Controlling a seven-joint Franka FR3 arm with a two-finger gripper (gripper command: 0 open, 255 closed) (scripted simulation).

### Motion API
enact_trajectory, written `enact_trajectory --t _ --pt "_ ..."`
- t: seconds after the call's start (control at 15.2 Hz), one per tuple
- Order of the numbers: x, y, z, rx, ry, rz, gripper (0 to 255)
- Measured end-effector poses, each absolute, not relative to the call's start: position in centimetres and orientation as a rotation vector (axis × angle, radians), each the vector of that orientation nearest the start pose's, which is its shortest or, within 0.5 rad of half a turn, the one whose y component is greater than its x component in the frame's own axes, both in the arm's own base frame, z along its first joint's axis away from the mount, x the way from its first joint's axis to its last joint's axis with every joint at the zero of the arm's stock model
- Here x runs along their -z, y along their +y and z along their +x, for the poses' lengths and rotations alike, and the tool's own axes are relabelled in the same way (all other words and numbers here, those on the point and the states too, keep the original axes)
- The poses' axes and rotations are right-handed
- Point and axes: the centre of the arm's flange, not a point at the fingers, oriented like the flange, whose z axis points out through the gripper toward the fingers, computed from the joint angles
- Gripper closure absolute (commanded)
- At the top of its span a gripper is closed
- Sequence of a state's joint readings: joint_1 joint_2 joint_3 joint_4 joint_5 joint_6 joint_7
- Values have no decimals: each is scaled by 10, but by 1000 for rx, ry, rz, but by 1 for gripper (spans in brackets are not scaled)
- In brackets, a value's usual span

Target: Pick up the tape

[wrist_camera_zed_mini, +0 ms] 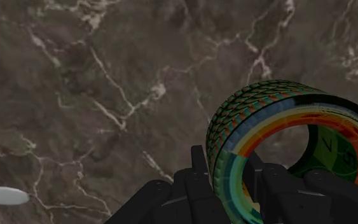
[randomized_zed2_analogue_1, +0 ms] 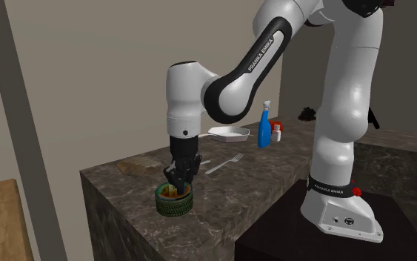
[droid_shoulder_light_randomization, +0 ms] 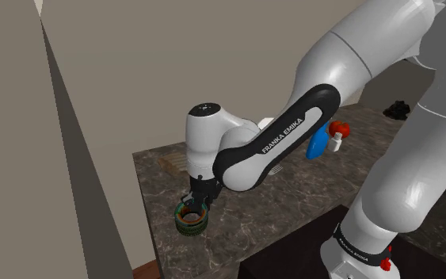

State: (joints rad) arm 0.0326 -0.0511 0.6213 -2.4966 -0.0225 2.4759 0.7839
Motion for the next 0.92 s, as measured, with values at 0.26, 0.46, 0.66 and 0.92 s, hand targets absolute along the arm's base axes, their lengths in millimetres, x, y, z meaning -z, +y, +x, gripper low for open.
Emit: enact_trajectory --t 0.26,0.46,0.66,0.92 --pt "-303 283 371 71 180 -3155 255" --pt "-302 283 372 71 180 -3155 255" --pt "-312 283 371 70 178 -3156 255" --pt "-334 283 371 70 178 -3156 255"
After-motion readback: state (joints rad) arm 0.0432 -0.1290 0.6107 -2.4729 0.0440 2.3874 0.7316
